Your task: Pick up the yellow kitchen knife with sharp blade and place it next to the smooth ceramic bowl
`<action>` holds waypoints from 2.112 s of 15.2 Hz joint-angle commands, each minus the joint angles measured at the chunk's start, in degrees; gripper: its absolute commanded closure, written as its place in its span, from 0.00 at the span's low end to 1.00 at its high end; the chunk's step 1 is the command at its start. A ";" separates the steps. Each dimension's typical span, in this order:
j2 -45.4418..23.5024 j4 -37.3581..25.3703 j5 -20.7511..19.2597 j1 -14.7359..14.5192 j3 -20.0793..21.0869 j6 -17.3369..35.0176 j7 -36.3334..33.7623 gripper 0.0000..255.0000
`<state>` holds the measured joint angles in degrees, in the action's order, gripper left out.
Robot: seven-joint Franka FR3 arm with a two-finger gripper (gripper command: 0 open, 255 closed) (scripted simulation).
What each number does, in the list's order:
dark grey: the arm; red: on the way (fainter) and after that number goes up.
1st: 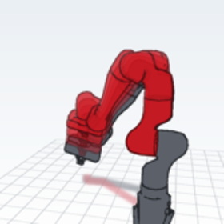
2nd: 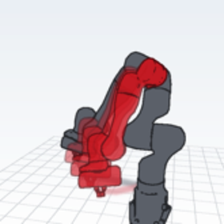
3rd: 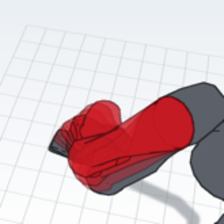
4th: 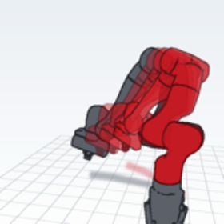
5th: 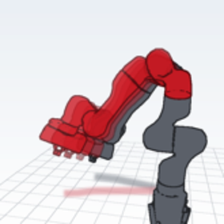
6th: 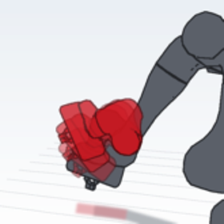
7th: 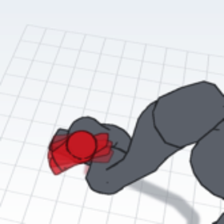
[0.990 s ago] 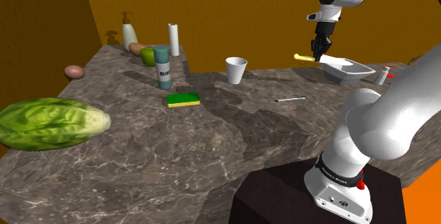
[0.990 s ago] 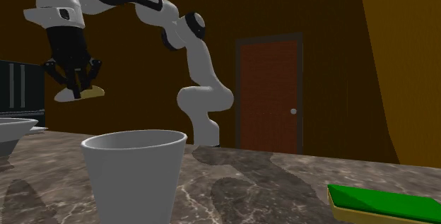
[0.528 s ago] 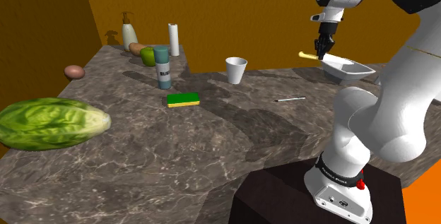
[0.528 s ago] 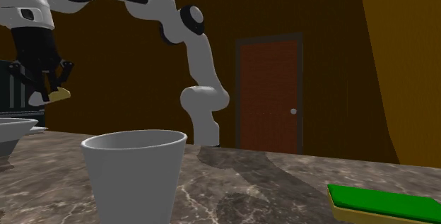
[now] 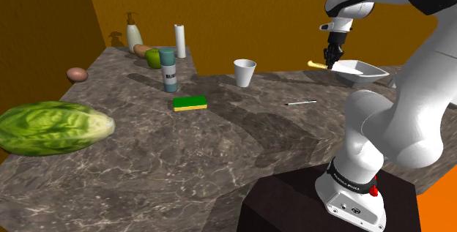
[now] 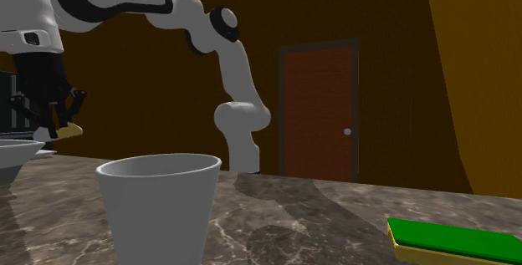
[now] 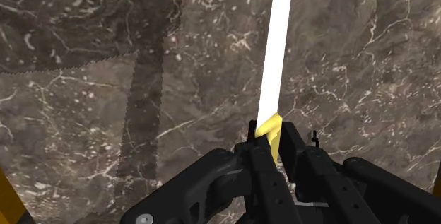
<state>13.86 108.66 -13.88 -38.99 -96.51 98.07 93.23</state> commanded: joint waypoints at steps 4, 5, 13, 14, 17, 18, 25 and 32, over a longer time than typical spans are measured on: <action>1.78 2.78 -1.85 -2.63 -2.61 3.45 -1.45 1.00; 2.16 3.28 -2.25 -3.12 -3.12 4.09 -1.74 1.00; 5.51 6.78 -5.83 -7.28 -7.54 9.00 -4.25 1.00; 5.96 7.16 -6.32 -7.81 -8.12 9.59 -4.58 1.00; 7.37 8.21 -7.85 -9.40 -9.88 11.32 -5.61 1.00; 7.85 8.53 -8.37 -9.93 -10.47 11.88 -5.95 1.00; 4.23 28.39 -18.07 44.58 37.38 38.29 -11.19 0.00; 5.24 34.20 -31.25 49.04 37.26 50.68 -20.20 0.00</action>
<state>20.04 142.65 -45.09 10.37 -58.55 147.40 73.15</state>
